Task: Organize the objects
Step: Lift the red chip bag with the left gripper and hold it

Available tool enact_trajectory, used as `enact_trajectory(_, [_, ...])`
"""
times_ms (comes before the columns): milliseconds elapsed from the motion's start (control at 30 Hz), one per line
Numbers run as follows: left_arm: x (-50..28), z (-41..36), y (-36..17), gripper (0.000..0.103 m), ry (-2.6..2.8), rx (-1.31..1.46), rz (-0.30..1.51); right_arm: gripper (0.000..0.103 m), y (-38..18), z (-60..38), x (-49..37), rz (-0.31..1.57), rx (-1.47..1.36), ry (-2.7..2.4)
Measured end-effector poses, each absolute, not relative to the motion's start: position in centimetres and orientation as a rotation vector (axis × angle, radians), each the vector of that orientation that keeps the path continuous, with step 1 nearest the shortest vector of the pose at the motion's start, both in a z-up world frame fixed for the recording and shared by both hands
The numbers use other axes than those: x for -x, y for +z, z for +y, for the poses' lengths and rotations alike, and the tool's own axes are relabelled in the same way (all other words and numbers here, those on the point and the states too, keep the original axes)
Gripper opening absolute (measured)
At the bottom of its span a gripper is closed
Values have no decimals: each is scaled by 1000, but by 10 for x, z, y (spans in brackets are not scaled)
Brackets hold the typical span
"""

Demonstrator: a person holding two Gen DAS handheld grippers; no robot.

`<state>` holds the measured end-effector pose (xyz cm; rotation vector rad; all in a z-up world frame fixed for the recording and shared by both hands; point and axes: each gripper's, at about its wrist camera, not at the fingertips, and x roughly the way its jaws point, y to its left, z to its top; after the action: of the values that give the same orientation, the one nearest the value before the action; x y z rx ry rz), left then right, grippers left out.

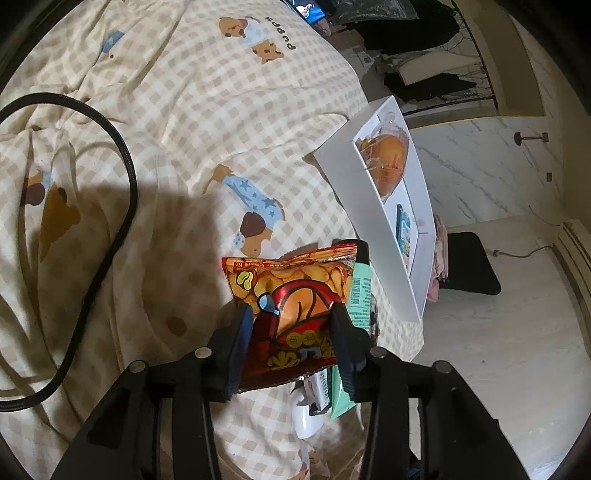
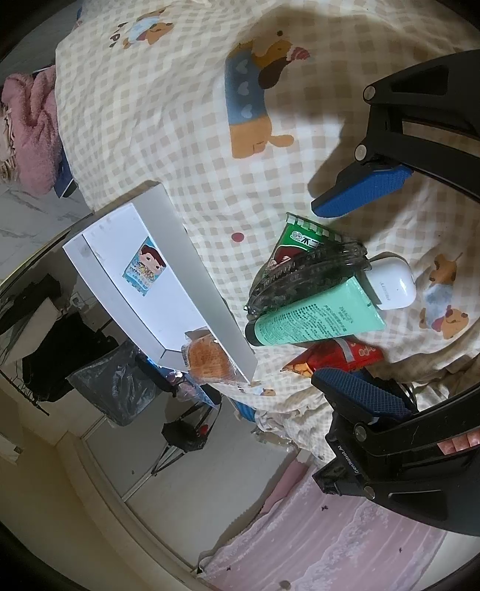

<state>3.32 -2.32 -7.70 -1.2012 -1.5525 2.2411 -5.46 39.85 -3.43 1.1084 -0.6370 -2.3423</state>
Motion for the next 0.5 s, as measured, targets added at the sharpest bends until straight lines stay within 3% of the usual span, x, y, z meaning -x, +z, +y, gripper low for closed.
enact_trajectory(500, [-30, -11, -60, 33, 2417, 1198, -1360, 85, -28, 390, 50, -591, -1077, -2333])
